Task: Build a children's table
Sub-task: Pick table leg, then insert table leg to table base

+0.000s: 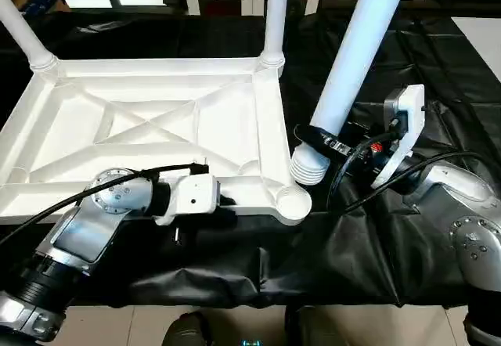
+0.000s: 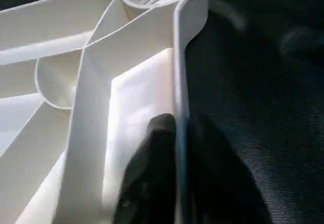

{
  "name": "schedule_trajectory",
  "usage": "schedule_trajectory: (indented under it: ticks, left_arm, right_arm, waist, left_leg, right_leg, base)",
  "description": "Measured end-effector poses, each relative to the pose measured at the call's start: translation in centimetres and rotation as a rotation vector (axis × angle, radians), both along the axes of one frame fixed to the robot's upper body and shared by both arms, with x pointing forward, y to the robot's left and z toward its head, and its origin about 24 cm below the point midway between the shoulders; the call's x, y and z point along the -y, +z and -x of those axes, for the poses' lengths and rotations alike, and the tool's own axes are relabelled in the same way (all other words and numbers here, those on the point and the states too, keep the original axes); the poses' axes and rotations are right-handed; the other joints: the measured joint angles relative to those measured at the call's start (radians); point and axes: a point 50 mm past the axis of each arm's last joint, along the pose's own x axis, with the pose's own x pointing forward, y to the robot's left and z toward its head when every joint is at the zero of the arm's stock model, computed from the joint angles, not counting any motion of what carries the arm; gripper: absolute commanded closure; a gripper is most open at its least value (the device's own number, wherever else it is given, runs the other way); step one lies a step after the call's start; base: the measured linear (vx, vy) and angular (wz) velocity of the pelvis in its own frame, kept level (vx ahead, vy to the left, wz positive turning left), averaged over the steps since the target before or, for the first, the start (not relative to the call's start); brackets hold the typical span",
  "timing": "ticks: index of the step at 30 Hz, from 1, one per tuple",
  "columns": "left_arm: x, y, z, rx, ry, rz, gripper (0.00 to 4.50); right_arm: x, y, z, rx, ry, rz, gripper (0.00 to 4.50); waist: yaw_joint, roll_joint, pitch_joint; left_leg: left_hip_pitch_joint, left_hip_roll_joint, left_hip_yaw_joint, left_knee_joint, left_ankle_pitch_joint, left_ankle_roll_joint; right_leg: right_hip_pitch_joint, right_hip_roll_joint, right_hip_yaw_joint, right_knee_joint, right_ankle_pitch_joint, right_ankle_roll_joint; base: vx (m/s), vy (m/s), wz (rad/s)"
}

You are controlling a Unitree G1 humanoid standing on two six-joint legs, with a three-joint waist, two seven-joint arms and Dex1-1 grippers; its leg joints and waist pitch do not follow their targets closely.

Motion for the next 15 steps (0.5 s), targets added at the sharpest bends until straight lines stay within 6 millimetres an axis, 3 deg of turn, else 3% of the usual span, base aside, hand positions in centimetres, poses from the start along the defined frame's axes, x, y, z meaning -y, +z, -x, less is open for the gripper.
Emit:
schedule_trajectory:
  ticks: [3,15]
  left_arm:
    - [0.08,-0.02,-0.03,-0.007,0.008,0.01,4.49]
    - [0.09,-0.06,0.01,0.001,0.0,0.0,4.5]
  right_arm:
    - [-0.03,0.04,0.03,-0.002,0.006,-0.007,2.62]
    - [0.01,-0.06,0.02,-0.013,-0.001,-0.003,2.62]
  waist:
    - [0.001,0.0,0.0]
    - [0.001,0.0,0.0]
  left_leg:
    - [0.0,0.0,0.0,0.0,0.0,0.0]
    - [0.0,0.0,0.0,0.0,0.0,0.0]
  right_leg:
    - [0.0,0.0,0.0,0.0,0.0,0.0]
    - [0.0,0.0,0.0,0.0,0.0,0.0]
  base:
    - [0.0,0.0,0.0]
    - [0.0,0.0,0.0]
